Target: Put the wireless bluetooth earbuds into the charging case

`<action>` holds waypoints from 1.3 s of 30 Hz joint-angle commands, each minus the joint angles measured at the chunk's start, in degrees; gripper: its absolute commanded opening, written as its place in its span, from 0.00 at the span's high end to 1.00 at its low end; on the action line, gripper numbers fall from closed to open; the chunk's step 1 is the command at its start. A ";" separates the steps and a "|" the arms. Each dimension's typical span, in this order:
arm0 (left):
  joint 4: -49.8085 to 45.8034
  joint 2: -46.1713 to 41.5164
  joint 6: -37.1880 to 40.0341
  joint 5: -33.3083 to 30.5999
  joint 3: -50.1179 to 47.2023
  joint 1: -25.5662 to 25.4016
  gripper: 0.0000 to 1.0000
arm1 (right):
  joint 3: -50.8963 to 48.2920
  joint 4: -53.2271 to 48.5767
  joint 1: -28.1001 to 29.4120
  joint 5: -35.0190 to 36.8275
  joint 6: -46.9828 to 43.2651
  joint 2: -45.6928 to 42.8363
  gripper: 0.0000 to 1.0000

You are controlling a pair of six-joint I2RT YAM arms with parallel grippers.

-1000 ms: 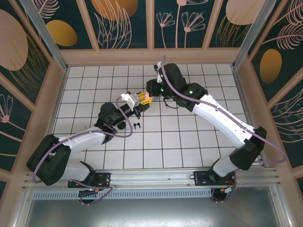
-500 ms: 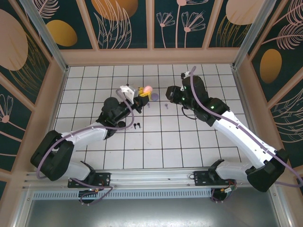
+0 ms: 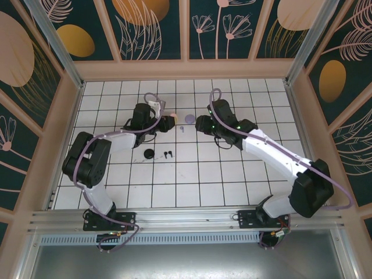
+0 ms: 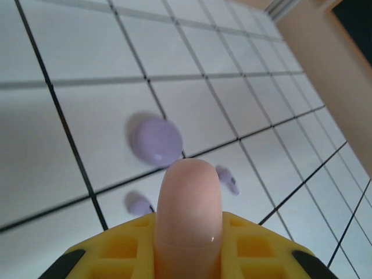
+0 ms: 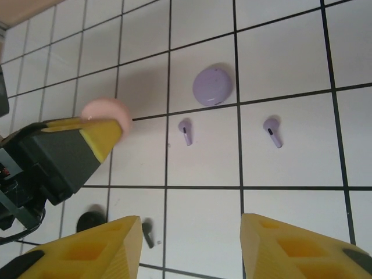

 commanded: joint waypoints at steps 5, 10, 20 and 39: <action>-8.07 6.09 -1.69 4.58 4.60 2.29 0.96 | 1.25 2.08 -0.50 -0.60 -1.08 3.43 0.50; -11.56 9.43 -0.40 4.59 8.01 3.68 0.91 | 0.74 2.46 -0.44 -1.03 -0.79 3.60 0.50; -19.61 16.42 2.15 4.55 15.83 5.72 0.70 | 0.80 2.24 0.21 -1.49 -0.61 2.90 0.44; -24.79 2.54 4.31 -1.28 17.74 12.93 0.46 | 11.17 -3.39 9.71 0.67 0.44 11.37 0.31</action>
